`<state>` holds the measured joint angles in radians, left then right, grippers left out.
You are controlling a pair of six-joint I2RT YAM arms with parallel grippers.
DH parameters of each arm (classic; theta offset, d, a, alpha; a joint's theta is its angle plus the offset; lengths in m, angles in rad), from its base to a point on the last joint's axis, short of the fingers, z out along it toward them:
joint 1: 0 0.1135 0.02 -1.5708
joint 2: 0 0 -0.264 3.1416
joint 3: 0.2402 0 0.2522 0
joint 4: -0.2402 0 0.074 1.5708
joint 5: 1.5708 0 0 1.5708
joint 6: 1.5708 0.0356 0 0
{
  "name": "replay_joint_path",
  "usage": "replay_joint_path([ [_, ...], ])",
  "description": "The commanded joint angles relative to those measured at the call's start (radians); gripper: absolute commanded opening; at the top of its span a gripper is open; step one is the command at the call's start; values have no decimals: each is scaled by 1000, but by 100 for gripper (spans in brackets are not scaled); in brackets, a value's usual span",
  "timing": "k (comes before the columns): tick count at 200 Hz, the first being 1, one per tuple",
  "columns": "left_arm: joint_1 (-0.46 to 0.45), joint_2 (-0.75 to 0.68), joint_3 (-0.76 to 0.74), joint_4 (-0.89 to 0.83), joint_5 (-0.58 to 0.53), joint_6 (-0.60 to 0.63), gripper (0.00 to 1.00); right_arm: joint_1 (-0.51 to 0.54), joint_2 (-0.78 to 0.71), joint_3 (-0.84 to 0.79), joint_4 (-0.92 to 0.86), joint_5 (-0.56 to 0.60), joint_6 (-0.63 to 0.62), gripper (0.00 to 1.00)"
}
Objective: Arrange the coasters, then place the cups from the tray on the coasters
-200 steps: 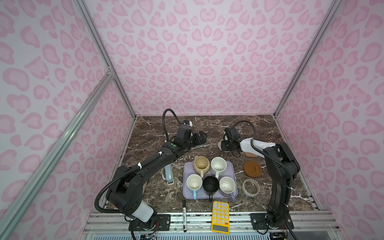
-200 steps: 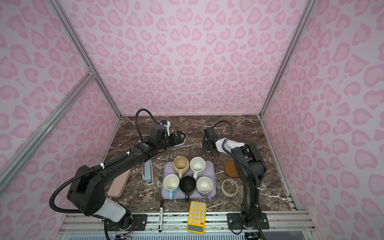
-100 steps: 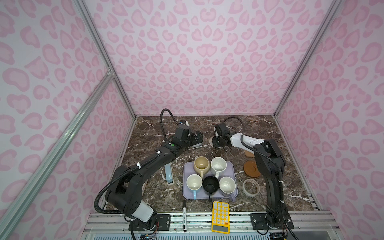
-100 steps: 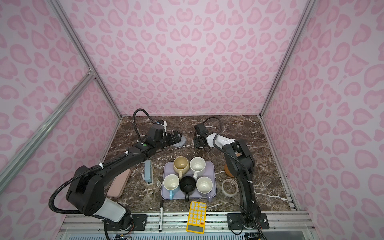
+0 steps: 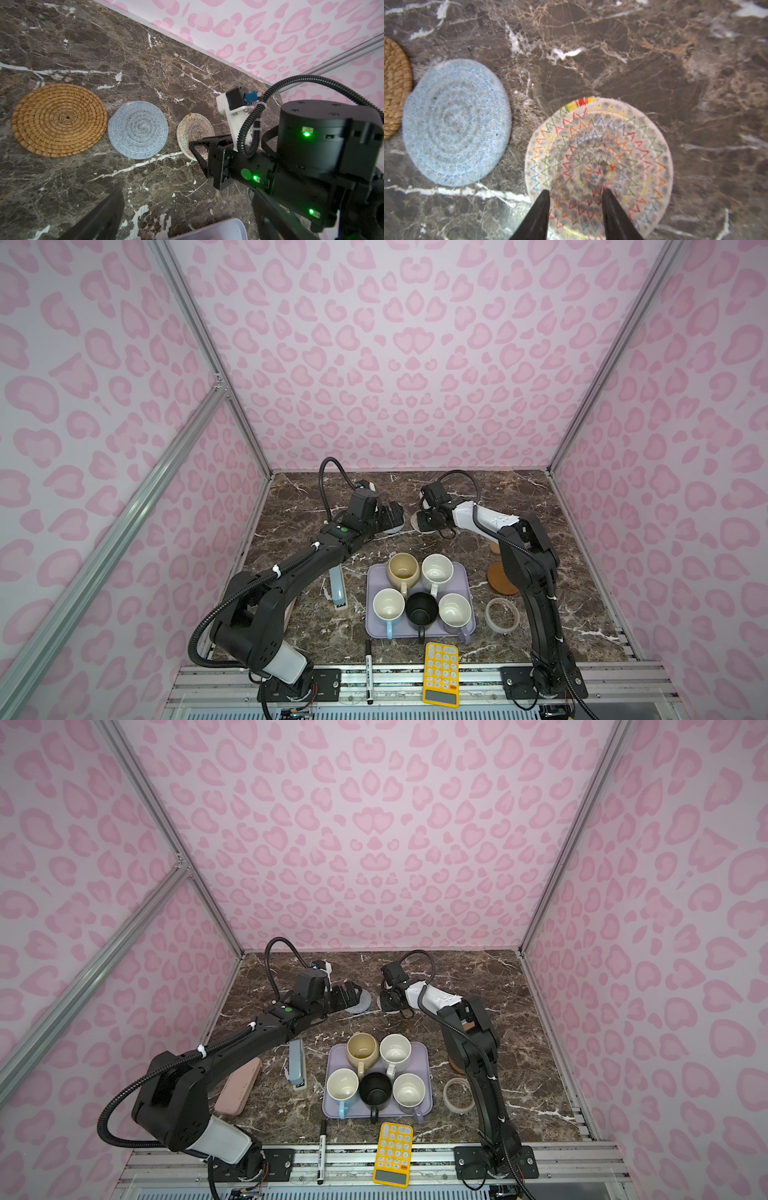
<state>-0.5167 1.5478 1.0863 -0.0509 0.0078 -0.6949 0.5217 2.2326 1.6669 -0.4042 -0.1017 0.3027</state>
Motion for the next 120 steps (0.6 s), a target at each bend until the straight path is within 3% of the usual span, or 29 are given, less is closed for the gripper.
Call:
replay_joint_path([
  [1,1,-8,0,6,-9,8,98,8,24,14,-65,-44,-9,43],
  [43,1,-11,-8,10,-6,4,98,2,19,42,-65,-54,-13,43],
  [89,0,-39,-12,-2,-10,10,98,3,-43,62,-109,15,-33,43],
  [120,-1,-80,-27,1,5,10,98,3,-158,-15,-86,30,-33,53],
])
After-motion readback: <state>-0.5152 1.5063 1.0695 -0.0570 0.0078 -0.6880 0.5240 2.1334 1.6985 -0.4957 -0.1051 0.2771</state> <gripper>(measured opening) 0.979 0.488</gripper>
